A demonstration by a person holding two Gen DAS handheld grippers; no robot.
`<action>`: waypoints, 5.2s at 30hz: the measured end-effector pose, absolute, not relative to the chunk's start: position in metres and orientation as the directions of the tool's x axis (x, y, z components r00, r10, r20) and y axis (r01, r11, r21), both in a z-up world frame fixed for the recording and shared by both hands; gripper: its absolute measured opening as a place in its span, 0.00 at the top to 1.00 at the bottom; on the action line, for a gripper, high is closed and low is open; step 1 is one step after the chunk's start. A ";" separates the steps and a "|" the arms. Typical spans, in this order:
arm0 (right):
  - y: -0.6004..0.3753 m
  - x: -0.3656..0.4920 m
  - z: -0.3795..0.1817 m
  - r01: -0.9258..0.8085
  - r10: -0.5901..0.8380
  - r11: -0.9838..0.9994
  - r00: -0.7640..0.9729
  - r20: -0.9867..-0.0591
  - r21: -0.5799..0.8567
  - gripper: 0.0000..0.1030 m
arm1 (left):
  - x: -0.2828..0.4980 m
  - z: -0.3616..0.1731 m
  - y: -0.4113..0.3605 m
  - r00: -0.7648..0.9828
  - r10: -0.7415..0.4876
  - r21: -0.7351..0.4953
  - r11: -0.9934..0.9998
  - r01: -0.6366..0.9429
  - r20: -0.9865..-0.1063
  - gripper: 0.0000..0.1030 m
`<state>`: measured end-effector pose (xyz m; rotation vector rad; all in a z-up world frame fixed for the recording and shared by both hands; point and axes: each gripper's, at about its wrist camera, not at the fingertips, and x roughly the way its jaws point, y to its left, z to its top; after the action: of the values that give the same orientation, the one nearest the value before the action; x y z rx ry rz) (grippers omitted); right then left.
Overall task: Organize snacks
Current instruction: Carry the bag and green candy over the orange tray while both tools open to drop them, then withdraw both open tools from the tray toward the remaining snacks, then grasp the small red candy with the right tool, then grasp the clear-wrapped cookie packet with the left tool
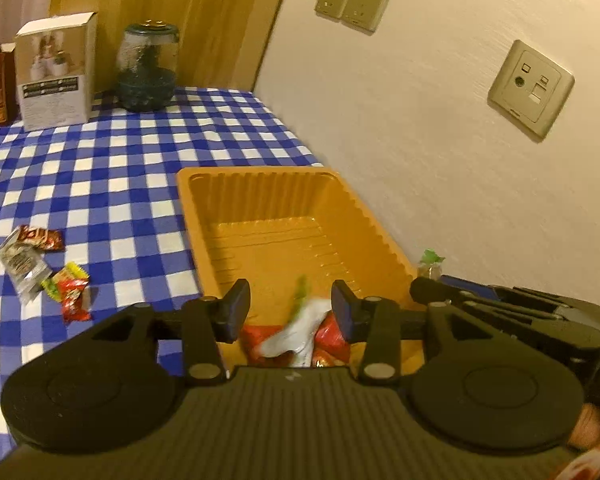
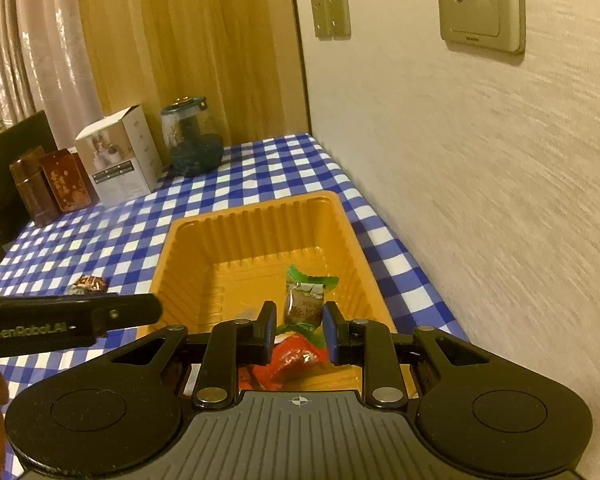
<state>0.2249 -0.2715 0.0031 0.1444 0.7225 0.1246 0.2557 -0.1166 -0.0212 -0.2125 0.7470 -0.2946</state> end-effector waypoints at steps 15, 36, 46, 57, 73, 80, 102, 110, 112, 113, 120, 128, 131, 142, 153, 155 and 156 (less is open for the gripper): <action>-0.263 0.229 0.002 -0.085 0.227 0.965 0.743 -0.630 0.247 0.75 | 0.238 -0.025 -0.096 0.700 -0.303 -0.278 0.948 0.155 -0.647 0.61; -0.267 0.187 0.002 -0.011 0.201 0.957 0.750 -0.630 0.291 0.34 | 0.202 -0.021 -0.066 0.717 -0.259 -0.260 0.959 0.111 -0.647 0.58; -0.243 0.153 0.021 -0.026 0.231 0.944 0.766 -0.600 0.330 0.34 | 0.159 -0.007 -0.030 0.745 -0.196 -0.240 0.970 0.051 -0.638 0.54; -0.199 0.129 0.029 -0.076 0.284 0.932 0.760 -0.585 0.355 0.34 | 0.121 0.002 0.020 0.770 -0.111 -0.213 0.976 -0.033 -0.628 0.50; -0.132 0.146 0.029 -0.187 0.350 0.927 0.741 -0.573 0.325 0.34 | 0.131 -0.002 0.083 0.764 -0.023 -0.146 0.985 -0.094 -0.645 0.39; -0.093 0.172 0.021 -0.244 0.364 0.929 0.740 -0.565 0.278 0.34 | 0.155 -0.013 0.110 0.754 0.010 -0.126 0.984 -0.123 -0.657 0.39; -0.027 0.282 -0.071 -0.311 0.326 0.939 0.679 -0.658 0.145 0.48 | 0.245 -0.071 0.141 0.728 0.023 -0.129 0.980 -0.153 -0.686 0.20; -0.025 0.302 -0.086 -0.307 0.345 0.934 0.632 -0.694 0.184 0.58 | 0.261 -0.079 0.154 0.742 -0.003 -0.202 0.963 -0.178 -0.670 0.14; -0.022 0.304 -0.087 -0.313 0.350 0.931 0.624 -0.699 0.187 0.61 | 0.263 -0.079 0.153 0.743 0.004 -0.189 0.966 -0.175 -0.669 0.13; -0.022 0.305 -0.088 -0.313 0.350 0.931 0.620 -0.702 0.188 0.62 | 0.264 -0.079 0.152 0.745 0.004 -0.182 0.969 -0.169 -0.667 0.13; -0.020 0.308 -0.090 -0.297 0.332 0.938 0.619 -0.711 0.180 0.80 | 0.268 -0.085 0.150 0.734 0.001 -0.178 0.970 -0.166 -0.679 0.10; -0.029 0.309 -0.075 -0.278 0.329 0.942 0.662 -0.673 0.187 0.81 | 0.283 -0.094 0.144 0.703 -0.054 -0.235 0.958 -0.163 -0.709 0.10; -0.032 0.313 -0.070 -0.268 0.322 0.945 0.678 -0.661 0.185 0.81 | 0.294 -0.100 0.140 0.698 -0.074 -0.267 0.948 -0.172 -0.712 0.10; -0.037 0.317 -0.067 -0.246 0.274 0.960 0.716 -0.643 0.134 0.81 | 0.327 -0.114 0.110 0.702 -0.104 -0.283 0.948 -0.143 -0.705 0.25; -0.038 0.317 -0.067 -0.231 0.265 0.963 0.716 -0.646 0.139 0.81 | 0.341 -0.123 0.095 0.689 -0.068 -0.209 0.970 -0.123 -0.721 0.37; -0.039 0.317 -0.068 -0.228 0.264 0.963 0.713 -0.649 0.142 0.81 | 0.336 -0.122 0.098 0.682 -0.071 -0.205 0.972 -0.116 -0.727 0.48; -0.040 0.317 -0.068 -0.227 0.266 0.963 0.712 -0.650 0.145 0.81 | 0.333 -0.121 0.101 0.679 -0.073 -0.203 0.973 -0.113 -0.730 0.52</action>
<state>0.3172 -0.0396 -0.0682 0.0558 0.7296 0.2734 0.3335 0.1009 -0.1211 -0.2403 0.8262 0.0230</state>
